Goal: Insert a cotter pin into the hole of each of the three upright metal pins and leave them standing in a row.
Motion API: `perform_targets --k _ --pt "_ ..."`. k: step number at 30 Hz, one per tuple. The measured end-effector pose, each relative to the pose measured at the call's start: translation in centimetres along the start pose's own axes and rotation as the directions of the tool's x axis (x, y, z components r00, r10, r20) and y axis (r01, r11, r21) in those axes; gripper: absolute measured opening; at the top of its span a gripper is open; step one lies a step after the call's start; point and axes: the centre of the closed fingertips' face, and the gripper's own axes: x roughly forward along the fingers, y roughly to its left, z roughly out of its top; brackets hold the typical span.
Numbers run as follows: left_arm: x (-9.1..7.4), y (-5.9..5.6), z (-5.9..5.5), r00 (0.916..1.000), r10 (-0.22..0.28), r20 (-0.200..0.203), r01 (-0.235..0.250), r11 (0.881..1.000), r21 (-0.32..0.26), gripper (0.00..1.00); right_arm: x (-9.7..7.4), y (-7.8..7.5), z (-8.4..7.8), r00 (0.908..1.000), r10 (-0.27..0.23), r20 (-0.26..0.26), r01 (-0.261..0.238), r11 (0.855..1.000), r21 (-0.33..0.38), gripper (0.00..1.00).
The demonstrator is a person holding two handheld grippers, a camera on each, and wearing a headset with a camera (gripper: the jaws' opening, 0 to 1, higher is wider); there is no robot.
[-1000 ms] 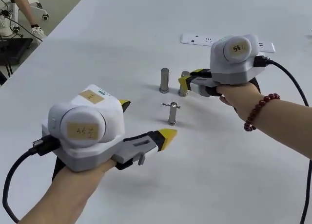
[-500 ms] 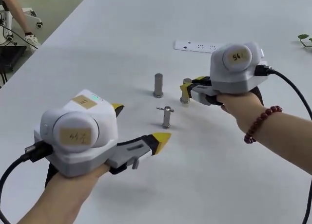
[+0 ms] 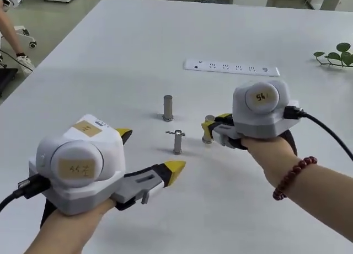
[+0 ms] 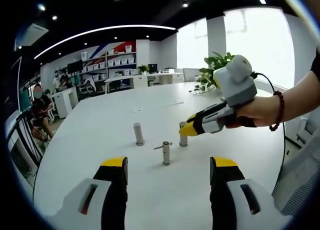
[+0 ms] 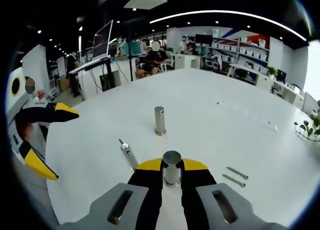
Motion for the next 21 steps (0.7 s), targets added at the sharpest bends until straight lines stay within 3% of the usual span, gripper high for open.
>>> perform_targets --k 15,21 --pt "-1.1 -0.7 -0.4 1.0 0.0 0.0 0.0 1.0 0.001 0.64 -2.0 1.4 -2.8 0.9999 -0.002 -0.012 0.002 0.999 0.039 0.07" --pt "-1.2 -0.8 -0.5 1.0 -0.001 0.001 0.001 1.0 0.005 0.64 -2.3 1.7 -3.1 1.0 -0.001 0.0 0.001 0.999 0.048 0.07"
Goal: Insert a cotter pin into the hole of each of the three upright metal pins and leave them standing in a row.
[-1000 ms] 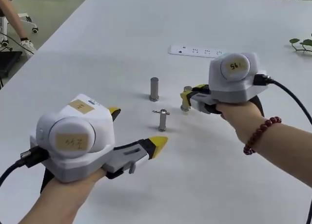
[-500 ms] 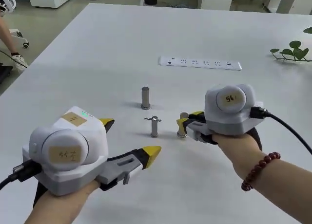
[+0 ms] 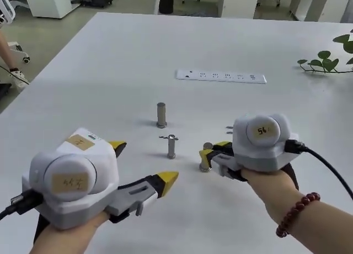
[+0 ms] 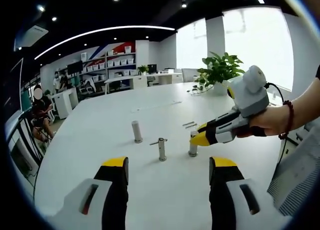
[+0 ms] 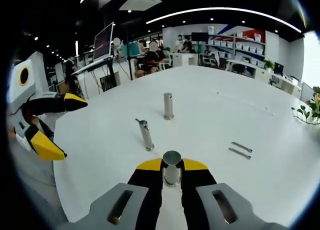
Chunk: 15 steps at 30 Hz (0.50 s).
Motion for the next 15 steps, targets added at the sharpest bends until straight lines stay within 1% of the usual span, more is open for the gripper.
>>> perform_targets --k 10,14,15 --pt "-0.18 -0.06 -0.4 1.0 0.006 -0.007 -0.006 1.0 0.0 0.63 -0.34 0.26 -0.31 0.9999 -0.015 0.006 0.015 1.0 -0.018 0.08" --pt "-0.19 -0.11 -0.6 0.9999 0.005 -0.011 -0.005 1.0 0.0 0.63 -0.36 0.26 -0.3 0.9997 -0.02 0.013 0.02 1.0 -0.011 0.08" --pt "-0.17 -0.13 -0.66 0.9999 0.004 -0.012 -0.004 1.0 -0.001 0.63 -0.38 0.28 -0.29 0.9997 -0.021 0.014 0.021 1.0 0.007 0.08"
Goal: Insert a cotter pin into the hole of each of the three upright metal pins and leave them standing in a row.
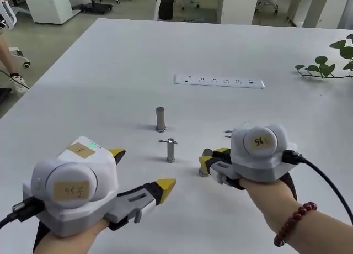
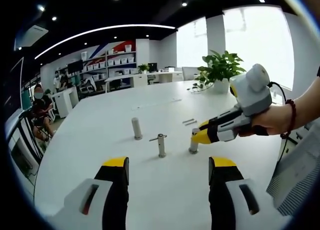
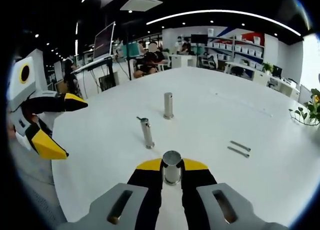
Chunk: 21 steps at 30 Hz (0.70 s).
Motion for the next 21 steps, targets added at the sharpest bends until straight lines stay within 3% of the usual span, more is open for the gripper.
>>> perform_targets --k 7,12,21 --pt "0.2 0.1 -0.7 0.9999 0.0 -0.013 0.0 1.0 -0.002 0.64 0.0 0.2 0.2 0.9999 0.017 0.001 -0.017 1.0 0.006 0.1" --pt "0.1 0.3 -0.4 1.0 0.005 0.004 -0.005 1.0 -0.006 0.64 -0.1 0.4 0.4 0.9996 0.029 0.004 -0.029 0.999 0.017 0.14" --pt "0.4 0.1 -0.1 0.9999 0.001 0.014 -0.001 1.0 0.0 0.67 -1.5 0.6 1.0 0.995 0.1 0.0 -0.1 0.995 0.013 0.19"
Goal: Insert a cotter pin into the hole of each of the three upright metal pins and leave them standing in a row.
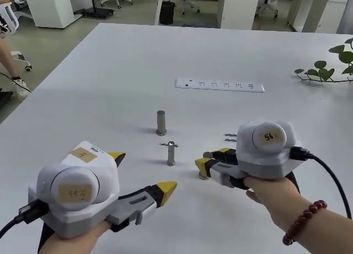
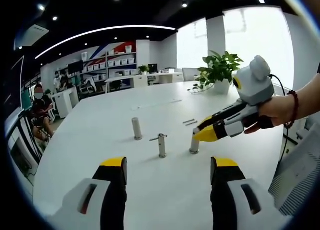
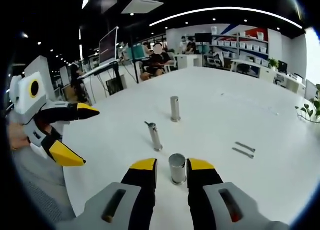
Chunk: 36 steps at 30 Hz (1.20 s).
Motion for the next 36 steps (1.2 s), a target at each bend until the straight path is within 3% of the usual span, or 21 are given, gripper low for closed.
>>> perform_targets --k 8,16,20,27,32,36 --pt "-0.1 -0.3 0.1 1.0 -0.001 0.0 0.001 1.0 0.027 0.66 -1.5 -0.4 1.3 0.9978 0.059 0.029 -0.058 0.998 -0.04 0.22" --pt "0.0 -0.6 0.3 0.9999 -0.013 0.01 0.013 1.0 0.026 0.69 -2.5 -1.8 2.0 0.9961 0.087 -0.014 -0.088 0.99 -0.114 0.2" --pt "-0.1 -0.5 1.0 0.9984 -0.02 0.053 0.021 1.0 -0.023 0.71 -2.7 -3.0 1.8 0.9951 0.078 -0.062 -0.086 0.984 -0.153 0.19" --pt "-0.1 -0.3 0.7 0.9991 -0.017 0.038 0.018 0.999 -0.029 0.73 -2.7 -5.6 1.1 0.9872 0.055 -0.15 -0.087 0.973 -0.216 0.19" --pt "0.0 -0.3 0.2 0.9998 -0.019 0.011 0.019 0.999 -0.031 0.73 -2.5 -7.8 0.6 0.9757 0.036 -0.216 -0.086 0.969 -0.23 0.16" --pt "0.1 -0.3 0.3 0.9997 -0.018 0.016 0.018 0.999 -0.036 0.73 -2.2 -9.0 0.1 0.9649 0.025 -0.261 -0.092 0.965 -0.247 0.16"
